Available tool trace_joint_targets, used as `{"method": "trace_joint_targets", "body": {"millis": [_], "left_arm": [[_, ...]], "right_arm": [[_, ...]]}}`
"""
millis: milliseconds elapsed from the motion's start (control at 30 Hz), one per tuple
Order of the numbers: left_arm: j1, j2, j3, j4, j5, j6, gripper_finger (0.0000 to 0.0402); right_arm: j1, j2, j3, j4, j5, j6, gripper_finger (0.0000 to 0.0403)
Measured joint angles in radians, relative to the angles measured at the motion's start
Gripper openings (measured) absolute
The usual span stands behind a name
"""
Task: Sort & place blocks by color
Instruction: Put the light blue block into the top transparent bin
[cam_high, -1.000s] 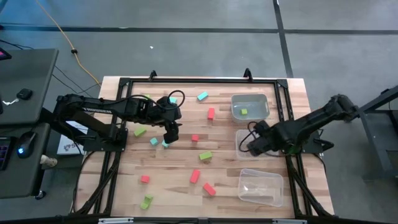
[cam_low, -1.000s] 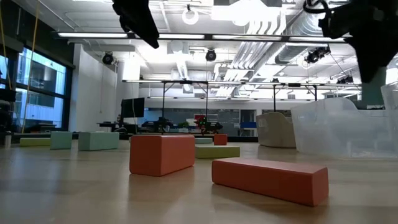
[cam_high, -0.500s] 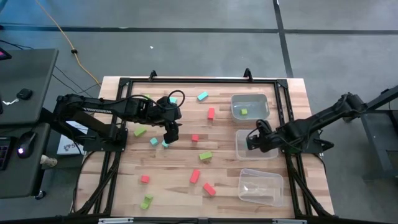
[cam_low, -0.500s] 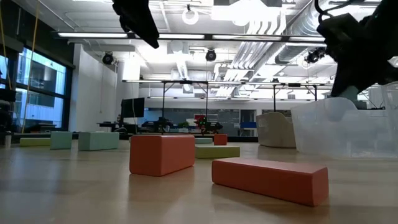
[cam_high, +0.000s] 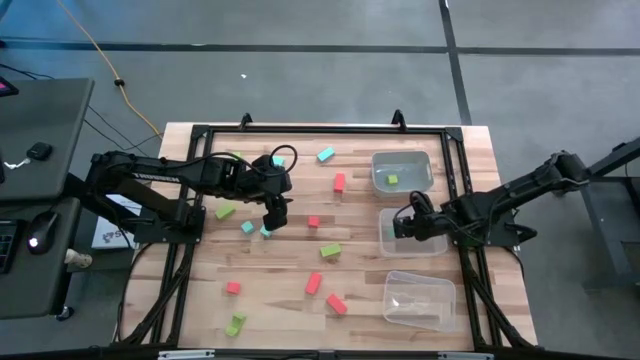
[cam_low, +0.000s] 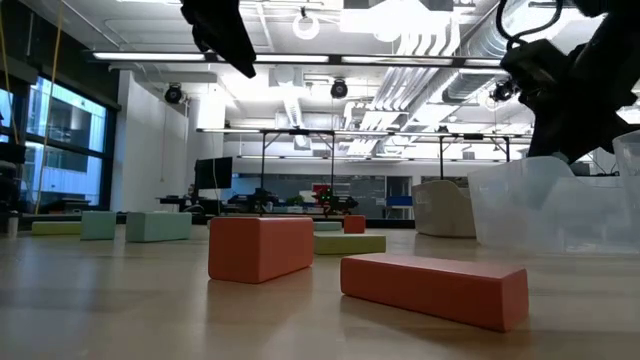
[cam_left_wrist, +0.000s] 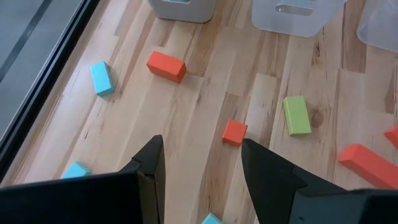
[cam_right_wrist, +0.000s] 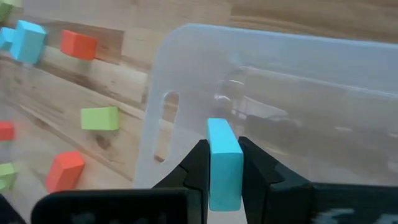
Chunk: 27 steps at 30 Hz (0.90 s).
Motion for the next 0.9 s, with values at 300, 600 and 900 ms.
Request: {"method": "trace_joint_targets", "body": {"millis": [300, 600, 900], "left_arm": [[0.0, 0.0, 0.0, 0.0, 0.0, 0.0, 0.0136], [0.0, 0.0, 0.0, 0.002, 0.0, 0.0, 0.0136], [0.0, 0.0, 0.0, 0.002, 0.0, 0.0, 0.0136]], "right_arm": [[-0.027, 0.125, 0.0, 0.051, -0.102, -0.008, 0.0038], [-0.027, 0.163, 0.001, 0.063, -0.141, -0.008, 0.005], [-0.027, 0.163, 0.001, 0.063, -0.164, -0.001, 0.0053]]}}
